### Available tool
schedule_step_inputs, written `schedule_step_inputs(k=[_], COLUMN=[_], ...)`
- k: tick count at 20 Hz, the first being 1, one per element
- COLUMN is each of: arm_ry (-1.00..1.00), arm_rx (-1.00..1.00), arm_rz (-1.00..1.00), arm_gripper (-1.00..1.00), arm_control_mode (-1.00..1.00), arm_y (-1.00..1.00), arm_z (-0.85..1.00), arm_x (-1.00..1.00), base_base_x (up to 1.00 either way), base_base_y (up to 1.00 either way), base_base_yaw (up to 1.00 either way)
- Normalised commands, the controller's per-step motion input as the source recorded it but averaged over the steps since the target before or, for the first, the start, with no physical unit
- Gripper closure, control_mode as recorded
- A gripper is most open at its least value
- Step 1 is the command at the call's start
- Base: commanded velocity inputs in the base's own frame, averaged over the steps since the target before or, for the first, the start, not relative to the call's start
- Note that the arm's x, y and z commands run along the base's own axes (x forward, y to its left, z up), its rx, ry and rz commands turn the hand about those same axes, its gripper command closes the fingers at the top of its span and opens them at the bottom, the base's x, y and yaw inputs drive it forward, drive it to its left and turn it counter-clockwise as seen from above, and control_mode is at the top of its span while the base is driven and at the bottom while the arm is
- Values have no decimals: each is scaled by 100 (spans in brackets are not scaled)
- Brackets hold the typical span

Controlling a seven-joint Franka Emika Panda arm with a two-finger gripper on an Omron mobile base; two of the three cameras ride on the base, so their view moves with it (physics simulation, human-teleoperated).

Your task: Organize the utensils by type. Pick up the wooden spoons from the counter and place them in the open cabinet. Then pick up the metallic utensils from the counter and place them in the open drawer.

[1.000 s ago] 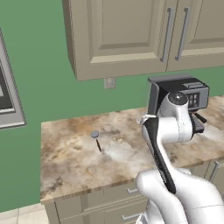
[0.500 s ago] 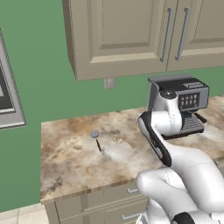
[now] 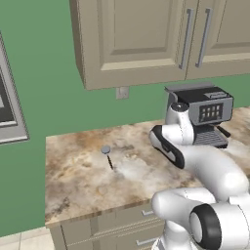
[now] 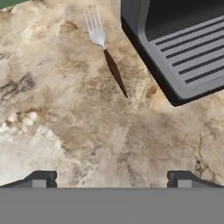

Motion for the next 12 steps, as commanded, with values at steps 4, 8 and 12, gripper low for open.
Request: schedule_step_inputs(k=[4,8,12], arm_ry=[0,0,0], arm_rx=[0,1,2], arm_rz=[2,0,0], arm_gripper=[-100,-100,-100], arm_control_mode=[-100,-100,-100], arm_y=[-11,-12,-9], arm_z=[-21,-11,-7], arm_x=[46,44,41], base_base_x=[0,0,0], base_base_y=[0,0,0], base_base_yaw=[0,0,0])
